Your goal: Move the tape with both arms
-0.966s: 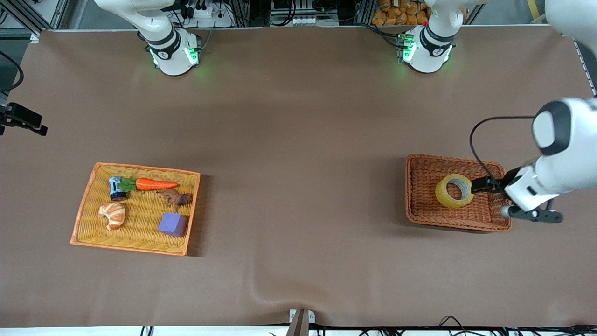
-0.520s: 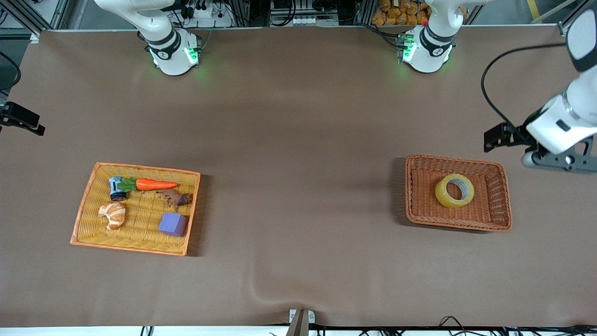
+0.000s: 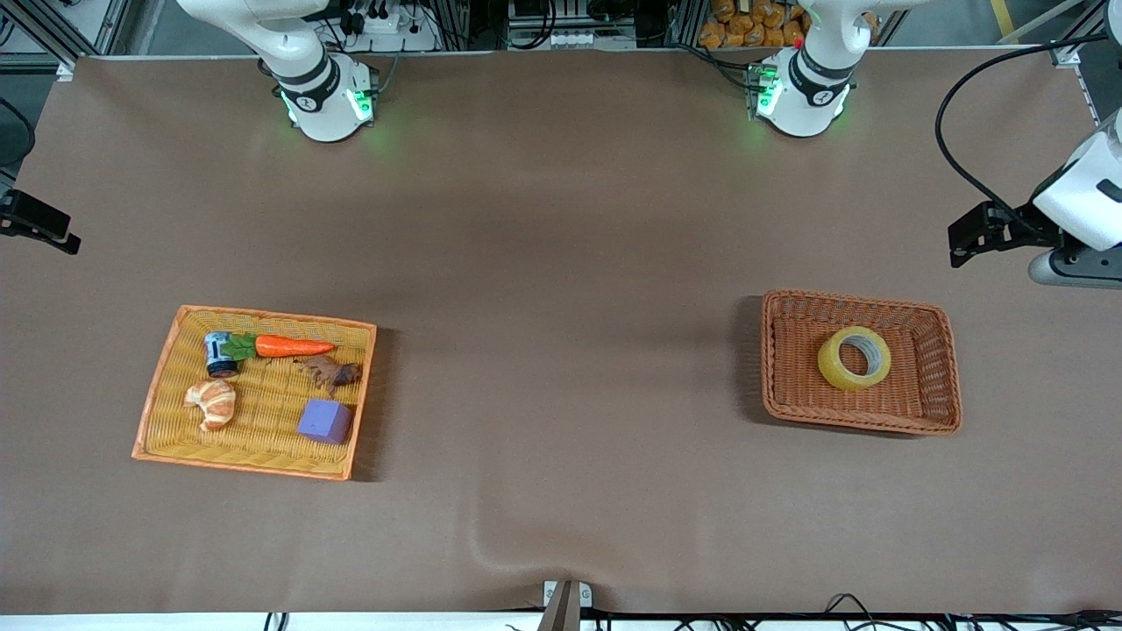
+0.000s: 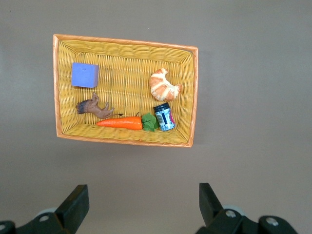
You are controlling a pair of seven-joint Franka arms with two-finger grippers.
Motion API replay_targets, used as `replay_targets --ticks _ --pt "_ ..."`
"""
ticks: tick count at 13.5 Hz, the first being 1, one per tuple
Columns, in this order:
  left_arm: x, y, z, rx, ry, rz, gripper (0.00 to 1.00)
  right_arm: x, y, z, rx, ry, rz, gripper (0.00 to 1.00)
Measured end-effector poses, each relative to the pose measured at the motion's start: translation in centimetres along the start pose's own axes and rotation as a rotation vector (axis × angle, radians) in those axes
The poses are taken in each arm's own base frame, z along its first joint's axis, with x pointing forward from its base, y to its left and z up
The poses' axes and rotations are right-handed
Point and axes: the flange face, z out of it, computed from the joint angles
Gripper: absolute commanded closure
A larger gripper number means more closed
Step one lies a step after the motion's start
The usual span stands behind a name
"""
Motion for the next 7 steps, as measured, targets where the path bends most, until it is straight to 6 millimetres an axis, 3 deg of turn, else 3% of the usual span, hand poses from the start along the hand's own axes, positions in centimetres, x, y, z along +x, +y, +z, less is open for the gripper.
replay_targets --ticks 4,7 --pt "-1.7 2.5 -2.1 -0.007 0.002 -0.102 0.00 0.0 0.3 -0.9 -0.002 0.019 0.008 0.00" --pt "-2.7 1.0 -1.6 -0.063 -0.016 -0.149 0.00 -0.1 1.0 -1.1 -0.003 0.024 0.020 0.00"
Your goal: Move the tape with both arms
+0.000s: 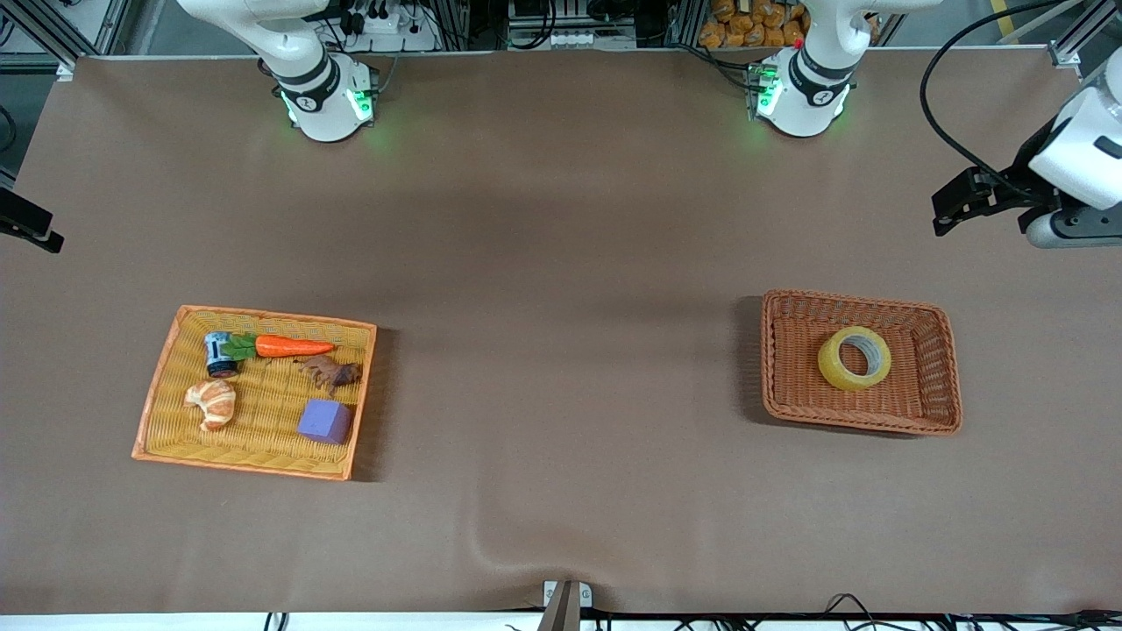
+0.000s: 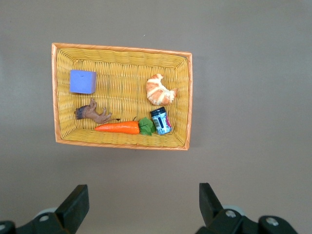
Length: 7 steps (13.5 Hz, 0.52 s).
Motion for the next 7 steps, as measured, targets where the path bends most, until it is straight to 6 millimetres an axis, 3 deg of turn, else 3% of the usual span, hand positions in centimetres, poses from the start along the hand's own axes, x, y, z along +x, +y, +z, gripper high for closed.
replay_targets --ticks 3,7 --pt "-0.47 -1.48 -0.04 -0.015 -0.004 -0.028 0.00 0.00 0.05 0.01 0.001 0.000 0.001 0.00" --pt "-0.57 -0.87 0.67 -0.013 -0.020 -0.012 0.00 0.07 -0.05 0.27 0.001 -0.009 0.000 0.00"
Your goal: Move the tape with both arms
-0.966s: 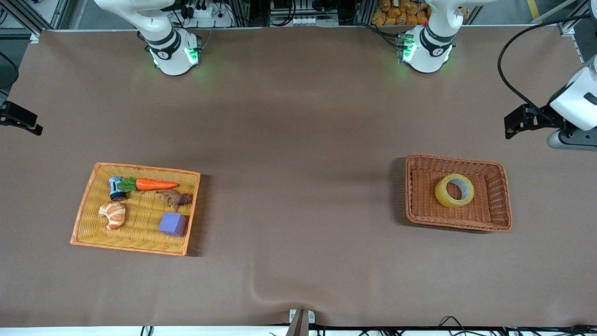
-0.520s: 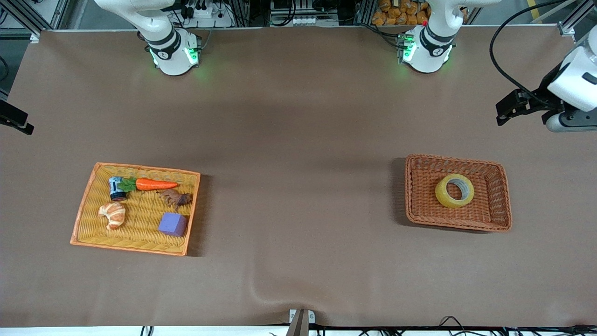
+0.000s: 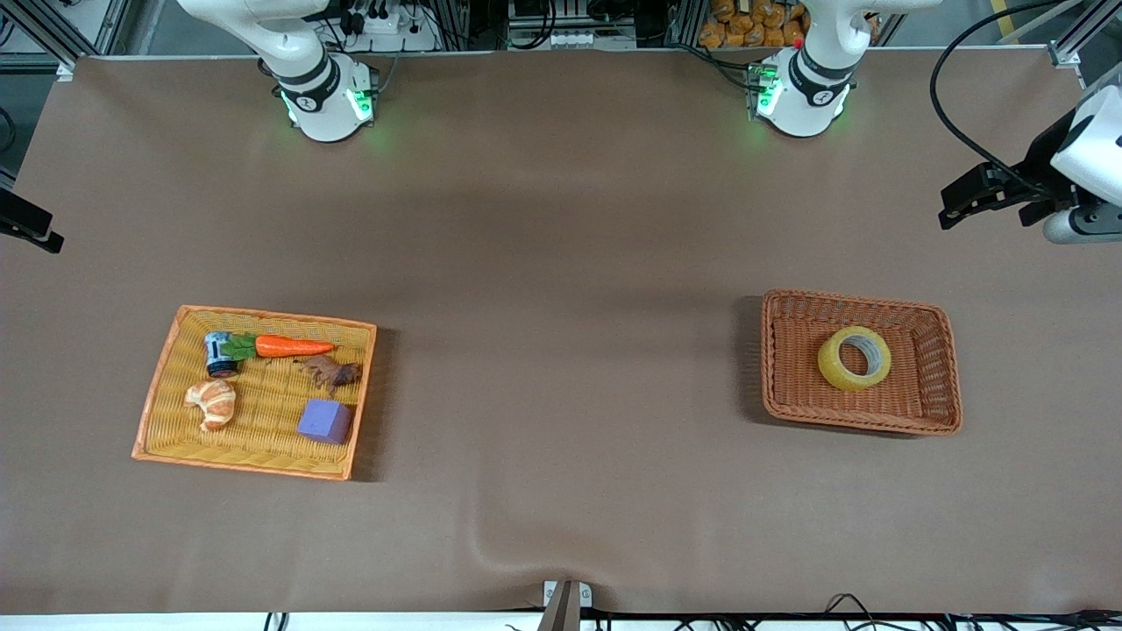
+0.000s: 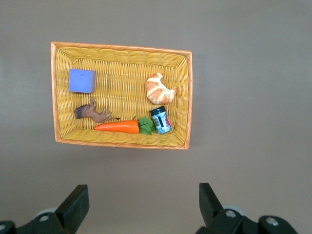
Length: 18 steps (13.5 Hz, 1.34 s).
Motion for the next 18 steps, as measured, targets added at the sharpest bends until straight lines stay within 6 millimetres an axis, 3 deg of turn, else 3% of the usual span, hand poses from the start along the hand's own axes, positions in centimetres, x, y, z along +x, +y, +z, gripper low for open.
replay_targets --ticks 6,11,18 --pt "0.0 -0.4 -0.2 0.030 0.006 -0.002 0.00 0.0 -0.9 2.1 0.009 -0.100 -0.013 0.00" --pt "0.0 -0.4 -0.7 0.030 0.015 -0.003 0.00 1.3 -2.4 5.0 0.038 -0.154 -0.033 0.00" --pt "0.0 -0.4 -0.8 0.030 0.018 -0.001 0.00 1.6 -3.0 4.8 0.036 -0.137 -0.043 0.00"
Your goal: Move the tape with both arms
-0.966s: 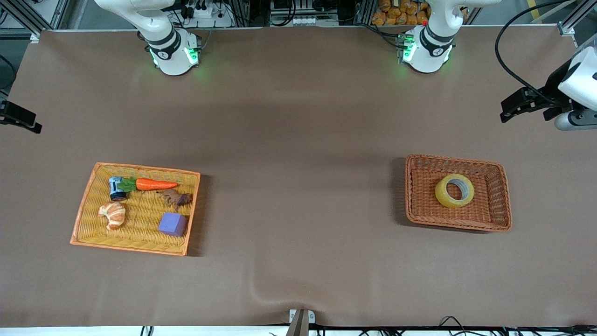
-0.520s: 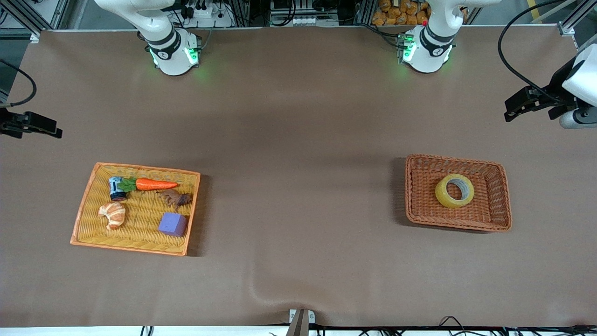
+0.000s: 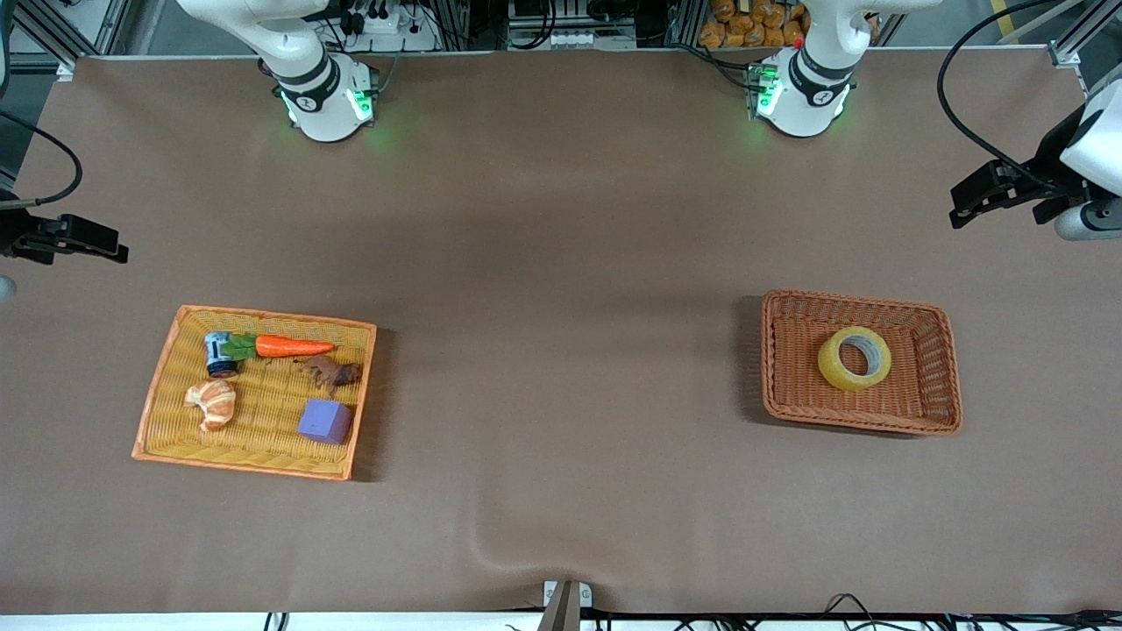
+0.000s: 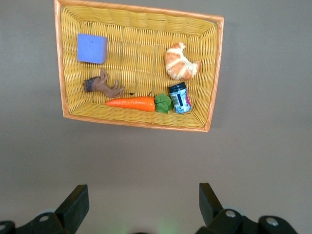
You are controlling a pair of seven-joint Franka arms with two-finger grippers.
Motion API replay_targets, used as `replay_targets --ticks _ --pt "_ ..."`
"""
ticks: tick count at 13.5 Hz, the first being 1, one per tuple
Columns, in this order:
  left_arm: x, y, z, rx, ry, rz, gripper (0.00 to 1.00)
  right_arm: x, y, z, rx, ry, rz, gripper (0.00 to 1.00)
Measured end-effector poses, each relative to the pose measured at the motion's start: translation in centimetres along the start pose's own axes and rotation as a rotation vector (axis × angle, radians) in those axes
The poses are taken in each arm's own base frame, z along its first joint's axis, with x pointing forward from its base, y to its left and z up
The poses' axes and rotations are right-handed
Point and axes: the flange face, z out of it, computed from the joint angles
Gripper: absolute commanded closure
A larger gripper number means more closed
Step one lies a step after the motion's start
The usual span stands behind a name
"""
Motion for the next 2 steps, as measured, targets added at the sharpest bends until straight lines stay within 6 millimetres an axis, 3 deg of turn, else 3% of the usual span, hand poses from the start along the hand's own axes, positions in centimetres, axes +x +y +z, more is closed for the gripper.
replay_targets --ticks 2 --pt "-0.01 0.05 0.00 0.000 0.000 0.001 0.00 0.19 0.04 -0.50 -0.004 0.032 -0.006 0.00"
